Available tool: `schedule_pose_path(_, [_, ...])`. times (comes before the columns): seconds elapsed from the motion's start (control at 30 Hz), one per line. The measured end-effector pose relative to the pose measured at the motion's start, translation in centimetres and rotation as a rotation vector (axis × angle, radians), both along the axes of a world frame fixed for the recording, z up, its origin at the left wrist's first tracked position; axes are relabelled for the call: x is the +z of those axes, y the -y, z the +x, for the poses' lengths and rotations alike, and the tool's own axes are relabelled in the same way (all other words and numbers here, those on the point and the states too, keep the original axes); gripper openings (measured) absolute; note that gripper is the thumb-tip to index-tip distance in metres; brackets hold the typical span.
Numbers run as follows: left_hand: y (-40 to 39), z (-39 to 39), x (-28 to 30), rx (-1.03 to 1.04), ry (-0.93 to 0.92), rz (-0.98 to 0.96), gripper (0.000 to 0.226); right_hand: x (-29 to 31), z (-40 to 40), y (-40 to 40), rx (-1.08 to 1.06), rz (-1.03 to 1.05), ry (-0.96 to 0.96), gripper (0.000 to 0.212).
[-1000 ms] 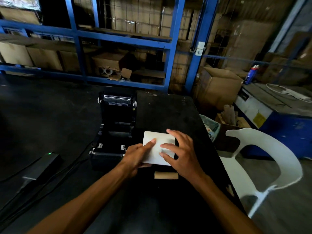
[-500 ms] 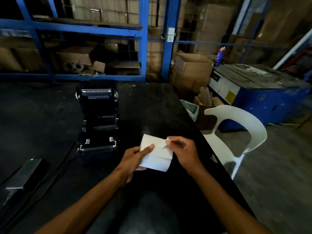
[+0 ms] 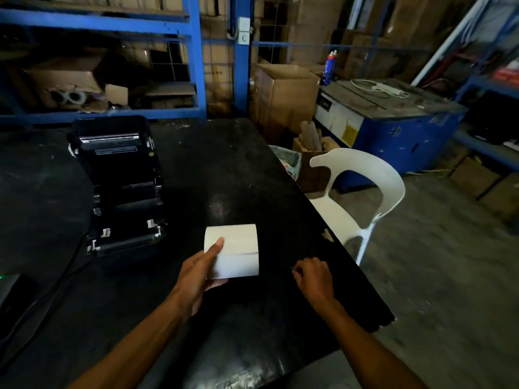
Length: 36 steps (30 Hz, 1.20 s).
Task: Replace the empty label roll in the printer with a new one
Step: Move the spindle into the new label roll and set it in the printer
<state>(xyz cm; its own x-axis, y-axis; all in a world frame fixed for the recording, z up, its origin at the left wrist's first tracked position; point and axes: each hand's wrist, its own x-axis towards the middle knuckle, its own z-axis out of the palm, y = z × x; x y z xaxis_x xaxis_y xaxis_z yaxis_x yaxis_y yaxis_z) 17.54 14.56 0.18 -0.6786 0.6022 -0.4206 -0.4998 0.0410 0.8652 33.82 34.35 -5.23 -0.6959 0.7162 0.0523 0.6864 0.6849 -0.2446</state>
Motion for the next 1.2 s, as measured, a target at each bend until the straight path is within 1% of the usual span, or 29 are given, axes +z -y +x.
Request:
schedule_pose_path(0.07, [-0.1, -0.1, -0.2, -0.009, -0.001, 0.002, 0.047, -1.0, -0.1, 0.7, 0.064, 0.060, 0.031, 0.020])
schedule_pose_path(0.13, [-0.1, -0.3, -0.5, -0.006, 0.003, 0.007, 0.045, -1.4, -0.3, 1.4, 0.106, 0.073, 0.087, 0.021])
schedule_pose_path(0.17, [-0.1, -0.4, -0.6, -0.004, 0.009, 0.014, 0.044, -1.5, -0.3, 1.8, 0.126, 0.081, 0.116, 0.020])
schedule_pose_path(0.23, [-0.1, -0.5, -0.7, 0.006, 0.028, 0.032, 0.043, -1.8, -0.3, 2.4, 0.176, 0.162, 0.157, 0.014])
schedule_pose_path(0.27, [-0.1, -0.7, -0.9, 0.012, 0.038, 0.043, 0.044, -1.9, -0.2, 2.8, 0.192, 0.198, 0.184, 0.015])
schedule_pose_path(0.3, [0.0, -0.8, -1.0, 0.016, 0.045, 0.055, 0.046, -2.0, -0.3, 3.1, 0.205, 0.213, 0.207, 0.022])
schedule_pose_path(0.37, [0.2, -1.0, -1.1, 0.020, 0.055, 0.080, 0.051, -2.1, -0.5, 2.9, 0.209, 0.145, 0.226, 0.041])
schedule_pose_path(0.4, [0.2, -1.1, -1.2, 0.027, 0.057, 0.091, 0.051, -1.8, -0.9, 2.4, 0.170, 0.082, 0.225, 0.048])
schedule_pose_path(0.47, [0.3, -1.3, -1.3, 0.059, 0.056, 0.101, 0.049, -0.9, -2.1, 0.9, 0.079, -0.010, 0.167, 0.054])
schedule_pose_path(0.53, [0.4, -1.5, -1.4, 0.092, 0.059, 0.100, 0.056, 0.2, -3.8, -0.4, 0.023, -0.112, 0.084, 0.050])
schedule_pose_path(0.63, [0.8, -2.0, -1.6, 0.133, 0.051, 0.082, 0.072, 1.3, -6.9, -2.0, -0.017, -0.317, -0.058, 0.031])
schedule_pose_path(0.67, [1.0, -2.3, -1.6, 0.146, 0.048, 0.079, 0.074, 1.7, -7.8, -2.4, -0.026, -0.366, -0.075, 0.030])
schedule_pose_path(0.73, [1.3, -2.6, -1.7, 0.176, 0.045, 0.069, 0.073, 2.0, -8.9, -3.2, 0.014, -0.414, -0.046, 0.042])
schedule_pose_path(0.83, [1.8, -3.3, -2.0, 0.240, 0.063, 0.068, 0.067, 1.7, -10.1, -4.3, 0.076, -0.458, 0.081, 0.060])
schedule_pose_path(0.93, [2.4, -3.9, -2.3, 0.281, 0.067, 0.065, 0.066, 1.2, -10.8, -4.8, 0.097, -0.565, 0.068, 0.058])
schedule_pose_path(1.03, [2.8, -4.2, -2.9, 0.327, 0.081, 0.072, 0.067, 0.7, -11.6, -4.9, 0.102, -0.620, 0.059, 0.059])
schedule_pose_path(1.13, [2.9, -4.2, -3.5, 0.347, 0.102, 0.086, 0.068, 0.2, -12.1, -5.0, 0.022, -0.664, 0.003, 0.061])
schedule_pose_path(1.2, [2.8, -4.0, -3.7, 0.356, 0.112, 0.089, 0.067, -0.1, -12.2, -5.0, -0.029, -0.690, -0.041, 0.058])
